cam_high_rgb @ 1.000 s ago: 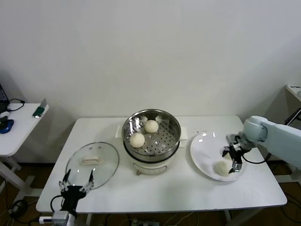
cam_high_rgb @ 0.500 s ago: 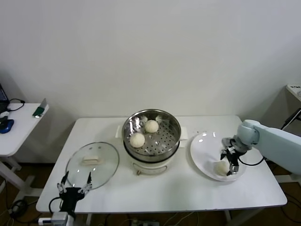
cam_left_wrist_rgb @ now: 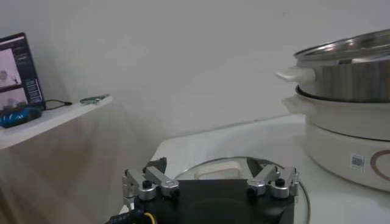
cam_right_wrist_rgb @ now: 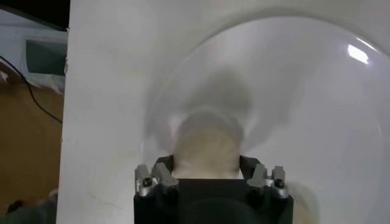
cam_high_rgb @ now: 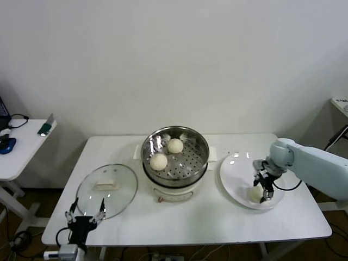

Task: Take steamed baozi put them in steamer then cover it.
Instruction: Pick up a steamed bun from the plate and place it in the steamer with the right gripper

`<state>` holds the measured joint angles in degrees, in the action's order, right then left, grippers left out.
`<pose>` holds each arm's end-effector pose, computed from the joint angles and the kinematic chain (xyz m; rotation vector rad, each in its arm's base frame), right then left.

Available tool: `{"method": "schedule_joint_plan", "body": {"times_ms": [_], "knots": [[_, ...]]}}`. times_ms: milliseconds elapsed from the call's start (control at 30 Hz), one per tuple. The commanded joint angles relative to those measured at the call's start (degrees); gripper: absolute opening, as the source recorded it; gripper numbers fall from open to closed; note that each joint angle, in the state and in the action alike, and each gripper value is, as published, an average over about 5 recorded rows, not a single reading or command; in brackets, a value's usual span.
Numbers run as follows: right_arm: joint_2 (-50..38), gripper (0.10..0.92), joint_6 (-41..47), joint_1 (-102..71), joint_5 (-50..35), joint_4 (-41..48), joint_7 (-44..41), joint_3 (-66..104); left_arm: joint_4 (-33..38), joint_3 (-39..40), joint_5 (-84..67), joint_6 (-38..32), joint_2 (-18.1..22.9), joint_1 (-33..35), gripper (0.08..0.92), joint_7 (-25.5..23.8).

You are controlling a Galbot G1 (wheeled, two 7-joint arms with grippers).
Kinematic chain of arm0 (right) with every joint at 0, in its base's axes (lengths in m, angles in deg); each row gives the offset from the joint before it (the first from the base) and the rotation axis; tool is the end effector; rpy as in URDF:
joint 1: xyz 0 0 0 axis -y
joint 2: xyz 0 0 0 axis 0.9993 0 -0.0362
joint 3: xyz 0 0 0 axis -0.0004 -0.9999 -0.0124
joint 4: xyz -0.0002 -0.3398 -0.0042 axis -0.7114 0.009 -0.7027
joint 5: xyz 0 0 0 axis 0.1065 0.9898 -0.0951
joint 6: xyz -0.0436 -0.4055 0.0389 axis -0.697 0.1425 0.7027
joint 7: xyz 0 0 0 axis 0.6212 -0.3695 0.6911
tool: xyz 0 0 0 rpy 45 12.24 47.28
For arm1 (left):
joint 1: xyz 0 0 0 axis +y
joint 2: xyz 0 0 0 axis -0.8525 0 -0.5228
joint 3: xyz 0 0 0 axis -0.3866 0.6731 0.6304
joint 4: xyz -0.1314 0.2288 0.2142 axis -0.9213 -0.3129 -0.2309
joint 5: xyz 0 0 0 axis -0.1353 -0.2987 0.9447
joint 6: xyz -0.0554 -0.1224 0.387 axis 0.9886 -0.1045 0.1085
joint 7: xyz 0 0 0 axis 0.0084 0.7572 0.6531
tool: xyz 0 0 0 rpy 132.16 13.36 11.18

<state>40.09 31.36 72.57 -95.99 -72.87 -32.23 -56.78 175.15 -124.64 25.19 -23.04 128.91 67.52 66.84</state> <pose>0.5568 -0.1550 -0.2655 1.2974 -1.1740 1.2303 0.1999 0.0916 -0.3635 0.1788 -2.8908 -0.3167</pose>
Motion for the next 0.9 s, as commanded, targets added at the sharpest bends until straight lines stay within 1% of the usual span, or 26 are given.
{"method": "schedule_joint_plan", "body": {"times_ms": [33, 167, 233, 400, 533, 733, 900], "knots": [[0.72, 0.687, -1.13, 2.04, 0.03, 0.37, -0.28, -1.01, 0.18, -0.05, -0.09, -0.02, -0.04, 0.09, 0.823, 0.09], [1.73, 0.681, -6.72, 8.89, 1.07, -0.92, -0.91, -4.85, 0.23, -0.03, -0.15, -0.04, -0.13, 0.13, 0.823, 0.09], [3.03, 0.681, -11.97, 13.68, 2.28, -2.14, -1.39, -7.82, 0.26, 0.02, -0.15, -0.03, -0.15, 0.11, 0.823, 0.10], [7.83, 0.679, -25.99, 25.39, 9.89, -5.44, -3.14, -11.87, 0.52, 0.25, 0.00, 0.05, 0.03, 0.17, 0.823, 0.10], [11.46, 0.679, -34.12, 33.11, 12.44, -8.14, -4.33, -13.69, 0.97, 0.26, 0.03, 0.08, 0.12, 0.52, 0.823, 0.07], [16.65, 0.679, -39.79, 38.21, 12.42, -10.57, -5.09, -12.99, 1.20, 0.08, -0.31, -0.02, 0.40, 0.88, 0.823, 0.12], [22.59, 0.683, -41.78, 38.61, 11.97, -11.04, -5.45, -11.15, 1.48, -0.03, -0.90, -0.16, 0.37, 1.47, 0.823, 0.05]]}}
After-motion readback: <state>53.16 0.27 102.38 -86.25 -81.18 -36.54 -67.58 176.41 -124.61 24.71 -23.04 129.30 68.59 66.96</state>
